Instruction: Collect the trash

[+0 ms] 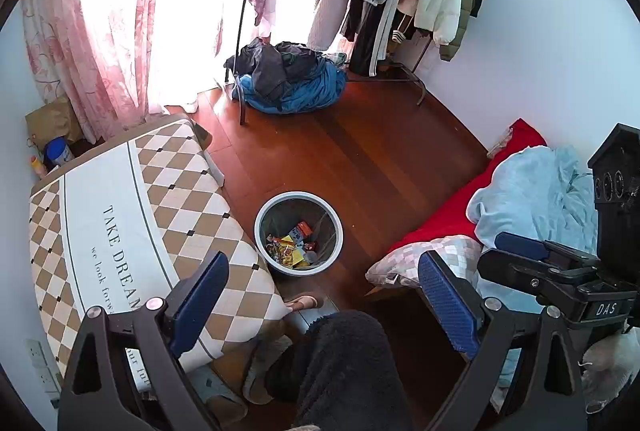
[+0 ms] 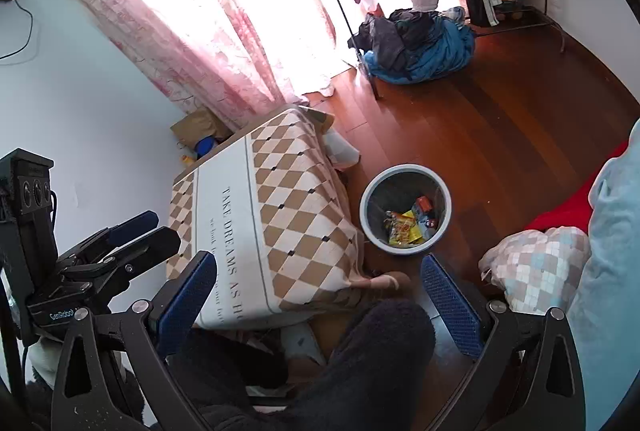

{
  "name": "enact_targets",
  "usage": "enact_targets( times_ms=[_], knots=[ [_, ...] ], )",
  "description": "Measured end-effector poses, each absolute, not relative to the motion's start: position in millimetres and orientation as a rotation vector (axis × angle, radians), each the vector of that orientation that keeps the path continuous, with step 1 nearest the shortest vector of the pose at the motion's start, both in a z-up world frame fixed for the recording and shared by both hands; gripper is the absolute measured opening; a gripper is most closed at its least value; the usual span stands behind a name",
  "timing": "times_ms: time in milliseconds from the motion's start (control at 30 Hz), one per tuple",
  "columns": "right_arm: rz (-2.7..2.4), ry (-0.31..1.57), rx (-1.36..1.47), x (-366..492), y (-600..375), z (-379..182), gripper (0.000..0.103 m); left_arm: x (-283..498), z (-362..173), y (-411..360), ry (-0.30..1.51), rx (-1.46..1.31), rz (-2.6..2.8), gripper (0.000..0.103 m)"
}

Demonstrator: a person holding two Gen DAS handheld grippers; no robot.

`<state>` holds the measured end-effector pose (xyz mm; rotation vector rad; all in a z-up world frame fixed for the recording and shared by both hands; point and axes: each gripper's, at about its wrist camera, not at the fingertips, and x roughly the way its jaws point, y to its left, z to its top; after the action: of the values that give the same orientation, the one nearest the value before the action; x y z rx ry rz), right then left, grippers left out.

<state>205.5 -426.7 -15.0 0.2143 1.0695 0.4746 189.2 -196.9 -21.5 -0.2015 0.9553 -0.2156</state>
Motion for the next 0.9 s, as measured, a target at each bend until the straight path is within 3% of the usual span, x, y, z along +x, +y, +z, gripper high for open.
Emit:
enact_targets(
  times_ms=[900],
  knots=[
    [0.472, 1.09, 0.187, 200.7, -416.9, -12.4, 0.103, 177.0, -20.0, -180.1, 0.955, -0.228, -0.202, 0.097]
  ],
)
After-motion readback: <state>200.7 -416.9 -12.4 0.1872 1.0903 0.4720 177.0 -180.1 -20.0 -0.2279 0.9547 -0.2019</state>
